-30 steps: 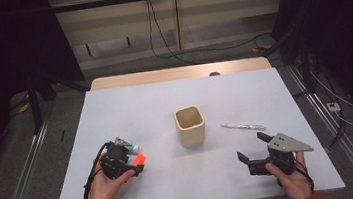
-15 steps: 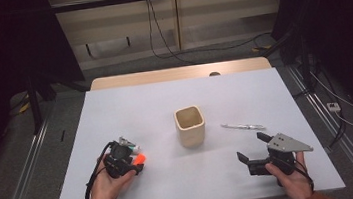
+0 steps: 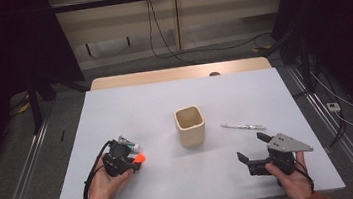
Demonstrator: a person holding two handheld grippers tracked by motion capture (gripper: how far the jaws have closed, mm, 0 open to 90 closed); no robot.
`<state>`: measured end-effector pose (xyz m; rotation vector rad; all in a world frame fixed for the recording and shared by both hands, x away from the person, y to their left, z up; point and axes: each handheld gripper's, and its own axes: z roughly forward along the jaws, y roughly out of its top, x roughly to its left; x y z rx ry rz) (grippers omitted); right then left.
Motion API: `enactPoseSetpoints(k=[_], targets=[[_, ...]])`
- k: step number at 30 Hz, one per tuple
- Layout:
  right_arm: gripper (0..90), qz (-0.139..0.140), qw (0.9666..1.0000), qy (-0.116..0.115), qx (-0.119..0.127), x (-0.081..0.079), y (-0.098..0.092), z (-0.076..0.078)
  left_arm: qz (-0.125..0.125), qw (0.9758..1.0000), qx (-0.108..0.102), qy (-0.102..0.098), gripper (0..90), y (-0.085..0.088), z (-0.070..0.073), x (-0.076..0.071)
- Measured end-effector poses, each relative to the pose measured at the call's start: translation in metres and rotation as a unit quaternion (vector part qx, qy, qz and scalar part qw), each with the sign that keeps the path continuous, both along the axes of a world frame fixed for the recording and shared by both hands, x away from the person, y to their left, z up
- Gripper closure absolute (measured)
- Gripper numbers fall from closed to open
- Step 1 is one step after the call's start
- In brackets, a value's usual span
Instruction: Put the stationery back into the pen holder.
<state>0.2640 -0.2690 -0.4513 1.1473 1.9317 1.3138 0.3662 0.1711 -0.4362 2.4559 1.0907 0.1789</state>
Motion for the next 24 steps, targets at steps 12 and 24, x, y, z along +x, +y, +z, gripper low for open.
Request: enactPoseSetpoints(k=[12,24], targets=[[4.4,0.0,1.0,-0.002,0.001,0.0,0.0,0.0,-0.015,0.9988,-0.045,-0.01,67.1,0.007,0.006,-0.006],[4.4,-0.001,1.0,-0.002,0.002,0.0,0.0,0.0,-0.037,0.9886,-0.124,-0.077,67.2,0.007,0.022,-0.016]])
